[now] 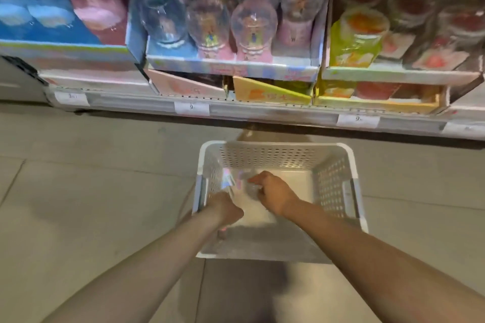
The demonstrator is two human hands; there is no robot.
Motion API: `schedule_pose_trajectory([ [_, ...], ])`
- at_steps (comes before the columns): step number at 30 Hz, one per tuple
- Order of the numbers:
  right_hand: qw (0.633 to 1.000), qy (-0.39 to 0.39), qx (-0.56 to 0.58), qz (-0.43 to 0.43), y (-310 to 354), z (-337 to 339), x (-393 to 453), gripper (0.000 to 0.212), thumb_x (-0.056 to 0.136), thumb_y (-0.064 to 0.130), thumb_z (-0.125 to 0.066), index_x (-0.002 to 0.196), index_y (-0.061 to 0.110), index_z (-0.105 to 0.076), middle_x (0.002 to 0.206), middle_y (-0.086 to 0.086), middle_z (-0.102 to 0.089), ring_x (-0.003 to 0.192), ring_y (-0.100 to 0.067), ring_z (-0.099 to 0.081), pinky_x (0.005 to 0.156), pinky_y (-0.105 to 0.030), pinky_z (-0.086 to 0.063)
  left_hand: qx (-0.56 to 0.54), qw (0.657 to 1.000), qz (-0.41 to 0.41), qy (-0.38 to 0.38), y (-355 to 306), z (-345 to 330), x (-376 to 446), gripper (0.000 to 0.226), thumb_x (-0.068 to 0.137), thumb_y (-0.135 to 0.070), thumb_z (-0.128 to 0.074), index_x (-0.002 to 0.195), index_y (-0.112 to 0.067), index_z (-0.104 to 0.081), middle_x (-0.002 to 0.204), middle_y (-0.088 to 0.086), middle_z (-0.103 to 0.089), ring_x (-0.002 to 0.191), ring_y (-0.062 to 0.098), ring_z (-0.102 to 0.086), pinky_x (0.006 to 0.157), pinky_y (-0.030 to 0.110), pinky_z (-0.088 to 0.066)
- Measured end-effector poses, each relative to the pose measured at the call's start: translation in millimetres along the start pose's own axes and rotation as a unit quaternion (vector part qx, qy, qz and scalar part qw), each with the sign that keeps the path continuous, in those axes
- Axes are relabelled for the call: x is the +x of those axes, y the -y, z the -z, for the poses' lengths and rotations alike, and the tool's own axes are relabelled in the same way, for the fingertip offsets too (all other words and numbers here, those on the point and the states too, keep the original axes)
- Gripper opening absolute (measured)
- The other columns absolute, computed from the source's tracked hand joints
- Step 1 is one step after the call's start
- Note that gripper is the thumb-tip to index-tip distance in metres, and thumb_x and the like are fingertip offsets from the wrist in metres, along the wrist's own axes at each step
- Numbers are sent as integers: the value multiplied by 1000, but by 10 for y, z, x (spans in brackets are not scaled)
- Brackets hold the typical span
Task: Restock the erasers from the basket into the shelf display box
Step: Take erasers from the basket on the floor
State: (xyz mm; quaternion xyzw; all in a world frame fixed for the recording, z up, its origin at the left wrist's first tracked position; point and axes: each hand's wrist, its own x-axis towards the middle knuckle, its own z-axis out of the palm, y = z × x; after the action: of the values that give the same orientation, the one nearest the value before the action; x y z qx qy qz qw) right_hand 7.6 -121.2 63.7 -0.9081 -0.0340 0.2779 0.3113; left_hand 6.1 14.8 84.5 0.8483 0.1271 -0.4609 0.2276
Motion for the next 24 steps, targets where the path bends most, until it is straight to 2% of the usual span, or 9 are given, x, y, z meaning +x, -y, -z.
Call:
schedule_pose_trajectory([
  [1, 999, 12, -21, 22, -56, -103, 92, 47, 87, -2, -43, 130, 14, -50, 141, -10, -44, 126, -26, -46, 104, -26, -32, 23, 1000, 8, 0, 12, -56, 107, 19, 85, -9, -48, 97, 0, -60, 98, 14, -65, 100, 30, -63, 71, 28, -49],
  [4, 989, 54, -104, 95, -222, -377, 336, 57, 88, -2, -43, 141, 16, -34, 154, -3, -23, 139, -21, -27, 113, -27, -25, 60, 997, 43, 16, 69, -206, 403, 17, 87, -14, -47, 96, -3, -58, 90, 11, -63, 105, 27, -62, 71, 30, -48],
  [8, 968, 70, -185, 153, -321, -570, 491, 63, 91, 1, -43, 146, 22, -19, 158, 1, -7, 143, -24, -13, 112, -38, -29, 38, 998, 50, -15, 118, -338, 599, 40, 89, -14, -51, 127, 0, -49, 128, 18, -57, 116, 31, -57, 88, 34, -49],
  [13, 945, 88, -263, 171, -370, -625, 491, 57, 95, 6, -36, 146, 23, -18, 158, 3, -3, 146, -23, -1, 115, -40, -22, 58, 998, 23, -34, 172, -477, 670, 46, 86, -7, -47, 128, 7, -35, 127, 22, -53, 112, 34, -56, 87, 32, -47],
  [15, 945, 84, -274, 159, -400, -587, 430, 58, 92, 3, -38, 145, 21, -23, 158, 2, -8, 145, -23, -5, 115, -39, -20, 68, 997, 14, -42, 183, -483, 692, 50, 88, -10, -47, 130, 6, -27, 125, 21, -54, 109, 34, -59, 84, 33, -49],
  [17, 948, 51, -264, 171, -444, -560, 362, 54, 87, 2, -46, 140, 14, -36, 153, -4, -28, 140, -27, -25, 112, -37, -29, 72, 995, 11, -62, 180, -485, 742, 50, 91, -13, -46, 130, 8, -24, 127, 21, -54, 111, 31, -58, 82, 32, -48],
  [19, 946, -53, -261, 186, -477, -584, 350, 49, 72, 7, -64, 121, 7, -58, 118, -11, -64, 110, -29, -60, 89, -31, -49, 70, 994, 4, -79, 132, -481, 787, 48, 95, -19, -44, 128, 9, -25, 126, 22, -54, 109, 31, -59, 73, 30, -46],
  [21, 958, -142, -213, 133, -504, -604, 358, 31, 63, 13, -70, 94, 8, -67, 84, -9, -70, 75, -29, -68, 61, -27, -52, 50, 994, 9, -96, 85, -482, 830, 46, 96, -27, -42, 127, 5, -27, 123, 21, -56, 106, 33, -60, 70, 32, -45],
  [24, 983, -172, -43, -40, -429, -573, 393, 33, 81, 30, -60, 107, 11, -53, 107, -9, -56, 93, -30, -58, 66, -34, -49, 31, 991, 12, -129, 63, -485, 905, 43, 95, -31, -42, 124, -2, -29, 120, 20, -58, 107, 35, -59, 77, 35, -48],
])
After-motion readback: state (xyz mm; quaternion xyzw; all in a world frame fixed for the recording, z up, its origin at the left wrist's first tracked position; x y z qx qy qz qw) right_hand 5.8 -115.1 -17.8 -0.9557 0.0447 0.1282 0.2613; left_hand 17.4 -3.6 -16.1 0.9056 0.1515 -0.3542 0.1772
